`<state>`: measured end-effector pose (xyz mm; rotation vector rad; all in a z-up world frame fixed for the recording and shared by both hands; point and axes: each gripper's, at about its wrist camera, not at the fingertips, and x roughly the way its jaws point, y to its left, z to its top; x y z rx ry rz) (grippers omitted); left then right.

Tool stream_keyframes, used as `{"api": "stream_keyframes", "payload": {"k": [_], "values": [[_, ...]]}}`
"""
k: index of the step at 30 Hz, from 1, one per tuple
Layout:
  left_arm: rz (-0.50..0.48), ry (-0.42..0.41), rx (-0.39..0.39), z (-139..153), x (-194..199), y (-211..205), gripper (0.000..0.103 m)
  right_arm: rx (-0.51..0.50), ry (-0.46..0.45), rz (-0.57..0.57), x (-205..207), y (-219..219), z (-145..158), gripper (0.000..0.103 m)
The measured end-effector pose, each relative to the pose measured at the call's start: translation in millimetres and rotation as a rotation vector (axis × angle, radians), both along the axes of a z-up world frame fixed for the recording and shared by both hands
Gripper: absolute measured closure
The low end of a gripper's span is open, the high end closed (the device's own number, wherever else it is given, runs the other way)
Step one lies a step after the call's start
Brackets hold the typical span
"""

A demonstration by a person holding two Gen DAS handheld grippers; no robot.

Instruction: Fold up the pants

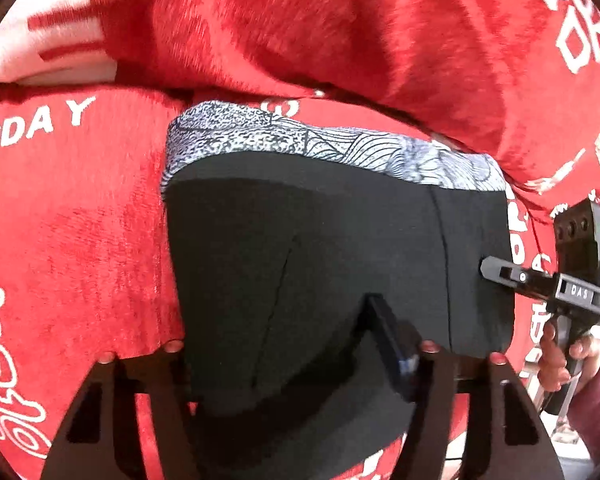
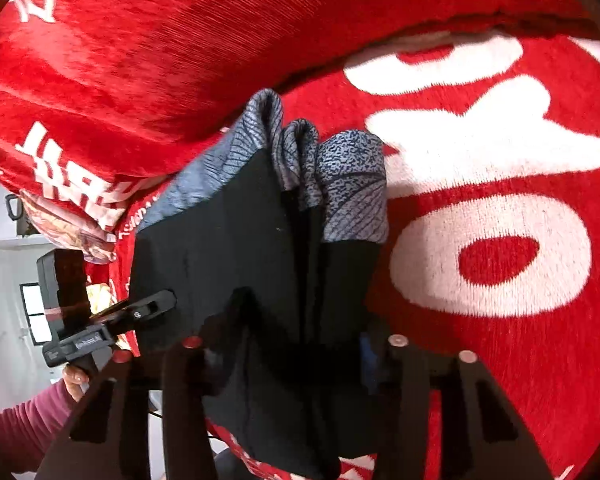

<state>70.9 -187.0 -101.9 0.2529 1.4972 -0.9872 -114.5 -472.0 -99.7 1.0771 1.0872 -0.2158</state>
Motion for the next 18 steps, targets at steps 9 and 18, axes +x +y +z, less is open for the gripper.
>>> {"api": "stream_keyframes", "payload": {"k": [9,18], "values": [[-0.066,-0.010,-0.017,36.0,-22.8,30.9,0.043,0.067,-0.062,-0.028,-23.3,30.4,28.6,0.062],[-0.024,-0.070,0.152,13.0,-43.8,70.1,0.043,0.094,0.032,-0.063,-61.5,84.1,10.2,0.058]]}}
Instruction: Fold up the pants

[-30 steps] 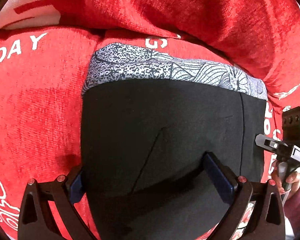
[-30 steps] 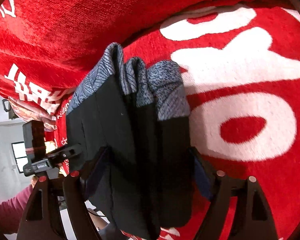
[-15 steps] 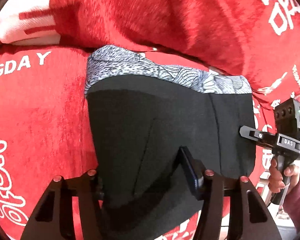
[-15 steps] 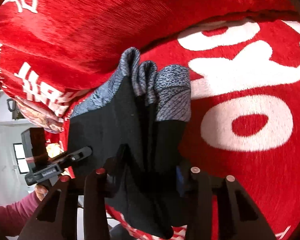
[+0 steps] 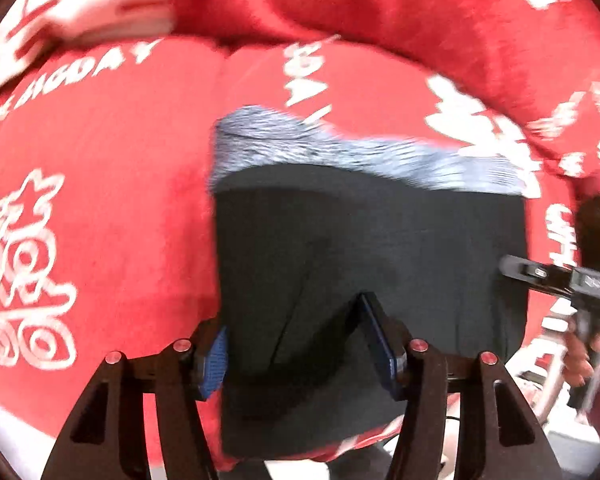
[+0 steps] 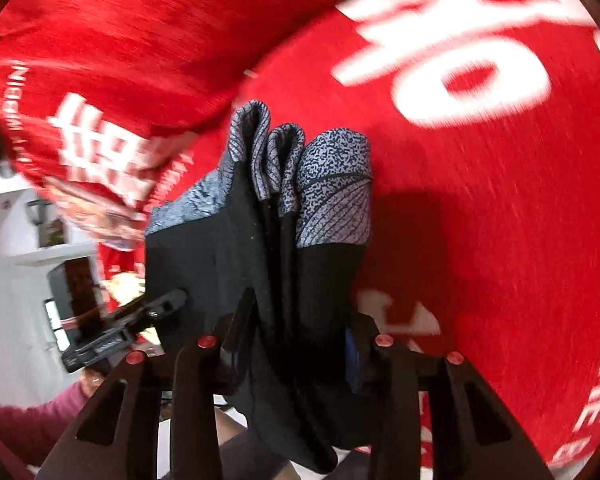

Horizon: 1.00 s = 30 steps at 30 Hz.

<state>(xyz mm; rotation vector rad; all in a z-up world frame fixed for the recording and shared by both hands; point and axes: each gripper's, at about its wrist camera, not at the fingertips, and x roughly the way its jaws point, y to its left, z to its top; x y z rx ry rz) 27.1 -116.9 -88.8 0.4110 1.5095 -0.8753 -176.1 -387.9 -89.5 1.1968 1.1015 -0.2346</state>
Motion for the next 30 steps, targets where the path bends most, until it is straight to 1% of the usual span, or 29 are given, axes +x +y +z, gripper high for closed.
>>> {"api": "stream_keyframes", "payload": {"k": [2,3,4,6,7,8,10,11,13,14,15,16,18,19,21,24,26,29,30], "values": [[0.030,-0.022,-0.023,8.3,8.6,10.2,0.043,-0.051,0.072,0.003,-1.3,7.0,-3.4,0.053],[0.039,-0.056,-0.032,16.0,11.7,12.6,0.043,-0.077,0.076,-0.002,-1.7,8.6,1.0,0.051],[0.044,-0.098,-0.041,24.7,16.3,13.6,0.043,-0.108,0.087,-0.006,-1.9,9.5,6.9,0.051],[0.054,-0.154,-0.052,35.9,26.0,11.2,0.043,-0.203,0.124,-0.013,-3.1,9.6,23.7,0.051],[0.062,-0.179,-0.057,40.2,31.0,8.1,0.043,-0.243,0.123,-0.021,-3.9,8.5,33.0,0.052],[0.069,-0.194,-0.058,42.3,34.6,9.1,0.039,-0.273,0.097,-0.035,-3.2,6.5,45.0,0.057],[0.108,-0.220,-0.055,41.6,49.5,4.9,0.038,-0.293,0.064,-0.053,1.1,-0.6,57.5,0.065],[0.124,-0.217,-0.055,39.3,53.0,3.6,0.038,-0.310,0.056,-0.053,11.3,-3.1,62.4,0.067],[0.146,-0.218,-0.042,31.3,59.1,-1.9,0.038,-0.344,0.065,-0.037,27.9,-7.0,63.7,0.079],[0.144,-0.216,-0.033,27.2,60.7,-4.6,0.038,-0.365,0.077,-0.017,39.7,-8.9,61.3,0.083],[0.139,-0.220,-0.019,22.7,58.2,-7.7,0.038,-0.375,0.084,0.000,46.2,-9.2,58.8,0.090],[0.132,-0.229,-0.008,16.8,55.5,-11.7,0.038,-0.390,0.098,0.024,53.4,-7.7,55.4,0.092],[0.107,-0.237,0.010,6.6,50.2,-19.1,0.038,-0.471,0.195,0.087,61.2,-4.7,43.6,0.093],[0.092,-0.240,0.024,1.4,47.3,-21.3,0.038,-0.480,0.221,0.108,62.0,-4.6,34.8,0.093],[0.074,-0.256,0.045,-2.1,42.4,-23.9,0.038,-0.477,0.232,0.106,61.0,-6.9,24.5,0.093],[0.050,-0.279,0.058,4.7,38.2,-25.1,0.038,-0.472,0.229,0.109,59.4,-8.5,24.3,0.093],[0.026,-0.286,0.083,11.4,33.9,-22.7,0.038,-0.474,0.232,0.122,57.6,-6.6,26.7,0.093],[-0.002,-0.298,0.122,20.3,24.9,-16.7,0.038,-0.440,0.239,0.118,49.1,-3.3,29.2,0.093],[-0.007,-0.300,0.134,23.3,21.3,-14.3,0.035,-0.431,0.242,0.115,45.6,-1.8,30.6,0.093]]}}
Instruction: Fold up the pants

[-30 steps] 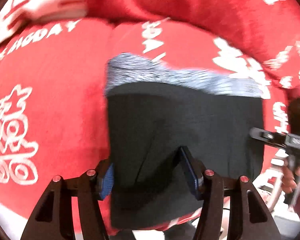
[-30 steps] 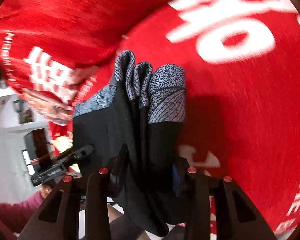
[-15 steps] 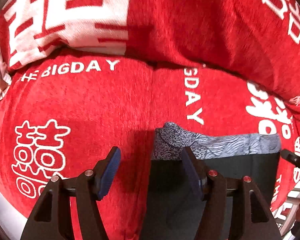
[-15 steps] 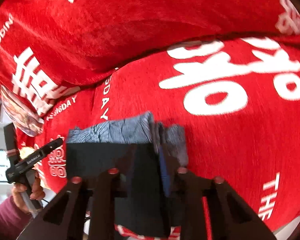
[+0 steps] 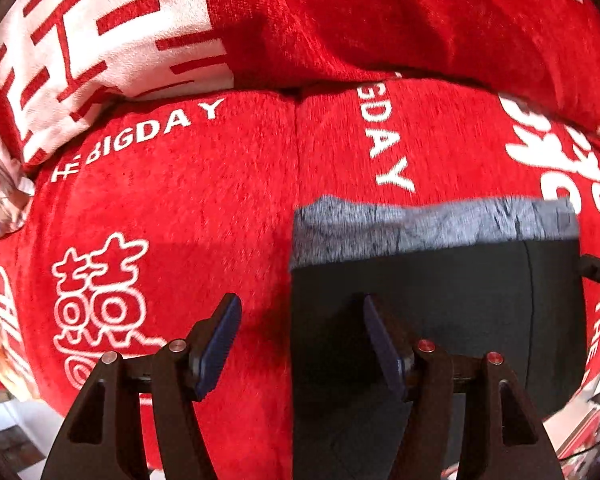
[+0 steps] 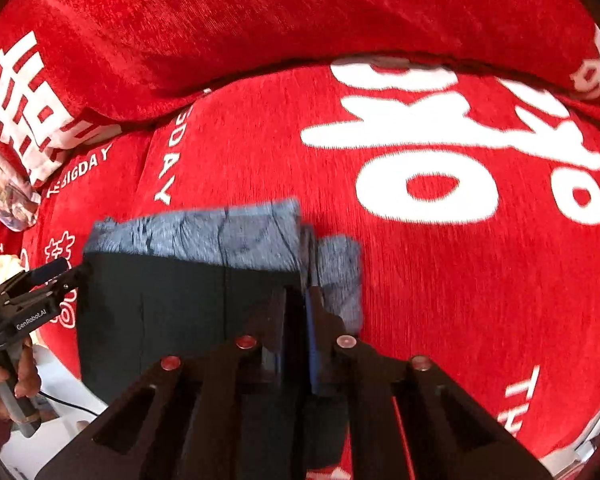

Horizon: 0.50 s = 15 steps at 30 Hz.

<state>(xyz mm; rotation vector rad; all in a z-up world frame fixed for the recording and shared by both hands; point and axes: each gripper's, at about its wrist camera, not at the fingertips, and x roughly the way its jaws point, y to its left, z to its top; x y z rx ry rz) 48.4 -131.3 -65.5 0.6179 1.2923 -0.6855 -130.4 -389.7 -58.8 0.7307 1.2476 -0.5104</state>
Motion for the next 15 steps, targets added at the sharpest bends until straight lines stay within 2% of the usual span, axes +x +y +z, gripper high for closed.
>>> {"api": "stream_keyframes", "payload": {"k": [1,2,8,10,12,13,15], "values": [[0.001,-0.002,0.010,3.0,-3.5,2.1,0.029,0.008,0.003,-0.005,-4.3,2.3,2.4,0.093],[0.007,-0.006,0.012,6.8,-6.8,4.1,0.018,0.013,0.008,-0.009,-10.1,6.0,6.1,0.093],[0.022,-0.008,0.020,30.3,-33.0,9.1,0.018,0.065,0.036,-0.009,-34.5,25.5,19.9,0.089],[0.033,0.002,0.034,36.1,-43.6,10.3,0.018,0.082,0.040,-0.002,-40.7,34.2,25.8,0.078],[0.041,0.001,0.038,41.6,-52.5,11.2,0.018,0.084,0.043,0.008,-43.8,40.9,31.6,0.051],[0.047,-0.003,0.039,45.2,-57.5,11.9,0.018,0.083,0.041,0.014,-44.8,43.8,35.2,0.043],[0.058,-0.001,0.035,52.4,-66.0,13.4,0.017,0.082,0.036,0.025,-45.4,49.4,42.6,0.039]]}}
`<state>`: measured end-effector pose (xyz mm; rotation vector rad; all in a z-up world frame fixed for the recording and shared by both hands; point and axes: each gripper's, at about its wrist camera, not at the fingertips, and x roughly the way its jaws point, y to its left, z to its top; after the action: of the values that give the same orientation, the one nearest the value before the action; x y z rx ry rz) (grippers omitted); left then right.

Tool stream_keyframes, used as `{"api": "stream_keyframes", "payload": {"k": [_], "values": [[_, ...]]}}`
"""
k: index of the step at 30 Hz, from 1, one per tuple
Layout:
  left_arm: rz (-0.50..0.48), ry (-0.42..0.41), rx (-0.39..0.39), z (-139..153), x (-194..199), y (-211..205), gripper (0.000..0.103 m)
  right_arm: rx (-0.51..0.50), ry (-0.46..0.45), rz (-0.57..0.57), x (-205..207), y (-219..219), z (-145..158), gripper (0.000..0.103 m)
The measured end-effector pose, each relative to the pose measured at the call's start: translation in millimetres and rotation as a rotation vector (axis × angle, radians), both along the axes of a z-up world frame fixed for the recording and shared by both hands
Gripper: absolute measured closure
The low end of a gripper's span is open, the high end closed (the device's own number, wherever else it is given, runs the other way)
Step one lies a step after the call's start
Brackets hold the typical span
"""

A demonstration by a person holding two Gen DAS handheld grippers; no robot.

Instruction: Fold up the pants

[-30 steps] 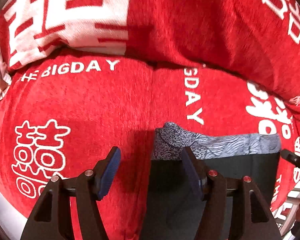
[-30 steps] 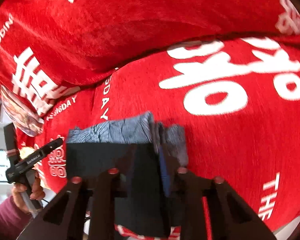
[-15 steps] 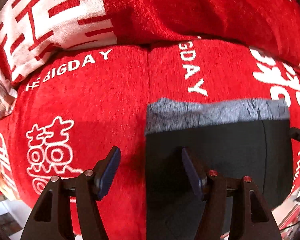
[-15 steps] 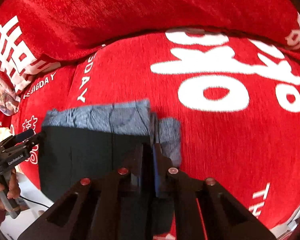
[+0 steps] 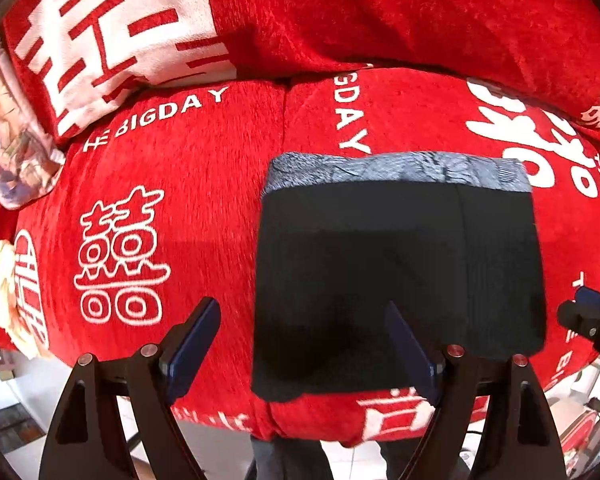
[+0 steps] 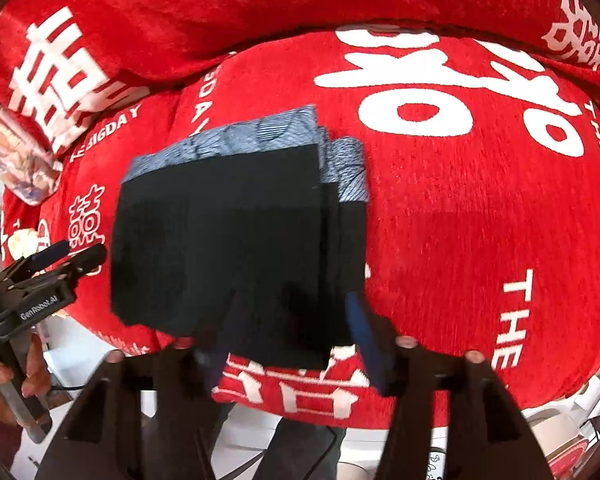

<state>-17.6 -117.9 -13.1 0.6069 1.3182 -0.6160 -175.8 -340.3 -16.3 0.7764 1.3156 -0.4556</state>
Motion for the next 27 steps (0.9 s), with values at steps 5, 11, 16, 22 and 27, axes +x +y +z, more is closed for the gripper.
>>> {"api": "stream_keyframes", "payload": {"k": [5,11,16,22,27], "values": [[0.002,-0.029,0.008,15.1,-13.7,3.8,0.000,-0.017,-0.009,0.026,3.5,9.1,14.9,0.024],[-0.017,-0.014,0.005,23.8,-17.4,9.8,0.000,-0.075,-0.014,0.018,9.7,19.3,27.7,0.019],[-0.014,-0.005,0.007,29.8,-14.6,21.4,0.000,-0.125,-0.009,-0.009,10.6,30.8,35.0,0.000],[-0.001,-0.008,0.019,37.9,-13.5,38.8,0.000,-0.123,0.037,-0.033,10.5,49.0,40.6,0.000],[-0.021,-0.029,-0.003,50.1,-20.7,46.8,0.000,-0.160,0.104,-0.053,9.1,60.4,51.2,0.000]]}}
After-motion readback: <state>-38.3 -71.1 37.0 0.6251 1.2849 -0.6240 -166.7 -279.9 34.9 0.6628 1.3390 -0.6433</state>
